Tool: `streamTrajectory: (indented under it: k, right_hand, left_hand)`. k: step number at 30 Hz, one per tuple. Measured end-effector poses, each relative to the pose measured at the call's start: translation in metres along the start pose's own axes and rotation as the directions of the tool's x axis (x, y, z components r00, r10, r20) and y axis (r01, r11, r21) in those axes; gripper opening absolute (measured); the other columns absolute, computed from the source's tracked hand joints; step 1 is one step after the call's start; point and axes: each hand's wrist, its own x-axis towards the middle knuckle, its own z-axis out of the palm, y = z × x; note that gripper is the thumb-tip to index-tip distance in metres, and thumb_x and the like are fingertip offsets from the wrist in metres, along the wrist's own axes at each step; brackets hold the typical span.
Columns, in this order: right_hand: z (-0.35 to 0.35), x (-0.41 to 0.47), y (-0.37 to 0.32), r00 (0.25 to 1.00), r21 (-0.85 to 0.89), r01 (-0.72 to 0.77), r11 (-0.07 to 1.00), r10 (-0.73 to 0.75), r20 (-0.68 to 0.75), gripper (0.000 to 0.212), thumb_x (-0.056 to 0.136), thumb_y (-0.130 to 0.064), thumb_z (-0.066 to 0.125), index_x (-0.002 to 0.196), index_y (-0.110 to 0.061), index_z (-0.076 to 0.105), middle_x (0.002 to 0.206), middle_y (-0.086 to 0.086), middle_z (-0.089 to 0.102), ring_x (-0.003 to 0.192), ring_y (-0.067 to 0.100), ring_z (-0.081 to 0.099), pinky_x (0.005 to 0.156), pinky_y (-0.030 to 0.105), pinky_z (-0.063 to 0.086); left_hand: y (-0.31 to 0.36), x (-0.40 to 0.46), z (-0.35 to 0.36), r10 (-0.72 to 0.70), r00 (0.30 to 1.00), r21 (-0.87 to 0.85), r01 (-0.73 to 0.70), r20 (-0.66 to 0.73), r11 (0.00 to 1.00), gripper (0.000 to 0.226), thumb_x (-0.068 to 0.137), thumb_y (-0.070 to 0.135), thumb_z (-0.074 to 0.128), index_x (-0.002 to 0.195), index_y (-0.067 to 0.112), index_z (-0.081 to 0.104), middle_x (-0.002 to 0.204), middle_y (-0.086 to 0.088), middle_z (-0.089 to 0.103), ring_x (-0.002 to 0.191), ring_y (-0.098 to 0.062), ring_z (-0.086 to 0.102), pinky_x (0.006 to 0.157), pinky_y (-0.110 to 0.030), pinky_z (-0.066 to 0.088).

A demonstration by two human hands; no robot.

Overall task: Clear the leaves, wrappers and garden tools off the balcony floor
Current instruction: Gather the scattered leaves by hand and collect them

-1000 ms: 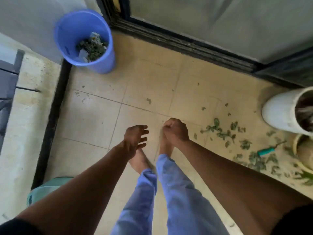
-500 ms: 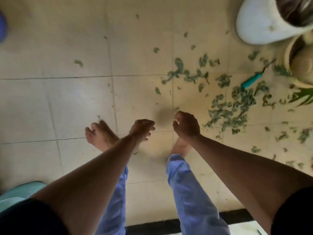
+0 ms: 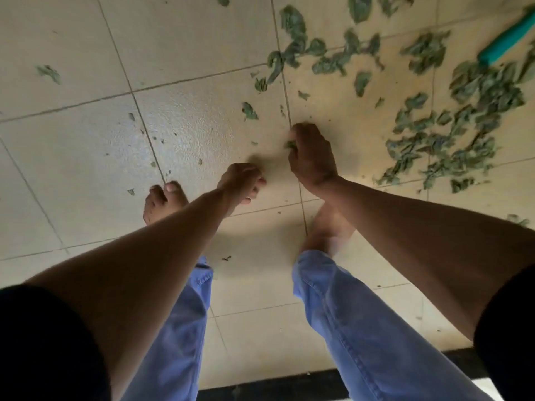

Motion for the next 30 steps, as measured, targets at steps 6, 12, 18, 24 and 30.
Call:
streamTrajectory:
  k: [6,12,18,24,30]
  right_hand:
    - [-0.005,0.032,-0.035,0.994,0.143,0.087,0.986,-0.077,-0.073,0.023,0.092,0.004,0.049,0.112,-0.006,0.056,0.113,0.013,0.055,0.096,0.028,0.057,0.076,0.034,0.045]
    - [-0.023,0.062,-0.058,0.955,-0.103,0.288,0.952,-0.294,-0.049,0.055,0.088,0.01,0.048,0.136,-0.016,0.052,0.13,0.011,0.049,0.117,0.028,0.052,0.075,0.038,0.057]
    - [-0.024,0.066,-0.059,0.803,-0.304,0.582,0.754,-0.591,0.073,0.039,0.091,-0.002,0.026,0.105,-0.005,0.062,0.111,0.016,0.055,0.105,0.033,0.054,0.064,0.042,0.054]
    - [-0.016,0.067,-0.061,0.973,-0.02,0.227,0.974,-0.227,-0.03,0.022,0.085,0.006,0.052,0.092,-0.006,0.069,0.094,0.01,0.065,0.091,0.025,0.061,0.071,0.035,0.05]
    - [-0.033,0.03,-0.092,0.991,0.482,0.067,0.874,-0.114,0.069,0.004,0.082,-0.014,0.074,0.086,-0.014,0.077,0.076,-0.004,0.075,0.068,0.007,0.07,0.068,0.034,0.06]
  left_hand:
    - [0.006,0.006,-0.034,0.02,1.0,0.096,-0.02,0.004,0.995,0.023,0.098,0.027,0.055,0.112,0.024,0.073,0.099,0.002,0.078,0.093,-0.02,0.072,0.087,-0.038,0.057]
    - [0.027,0.012,-0.062,0.042,0.999,0.097,-0.039,-0.034,0.995,0.019,0.098,0.03,0.057,0.103,0.024,0.074,0.097,0.001,0.079,0.096,-0.018,0.073,0.087,-0.038,0.058]
    - [0.041,0.019,-0.069,0.036,0.997,0.017,-0.035,-0.061,0.999,0.021,0.097,0.029,0.058,0.099,0.018,0.075,0.093,-0.005,0.08,0.086,-0.017,0.074,0.085,-0.035,0.058]
    - [0.041,0.017,-0.065,-0.082,0.997,-0.391,0.075,-0.001,0.917,0.032,0.105,0.031,0.048,0.117,0.012,0.071,0.104,-0.007,0.079,0.101,-0.026,0.075,0.095,-0.044,0.059]
    - [0.058,0.018,-0.055,-0.162,0.986,-0.703,0.148,0.046,0.696,0.051,0.106,0.029,0.038,0.076,0.007,0.074,0.073,-0.008,0.074,0.066,-0.017,0.072,0.062,-0.029,0.058]
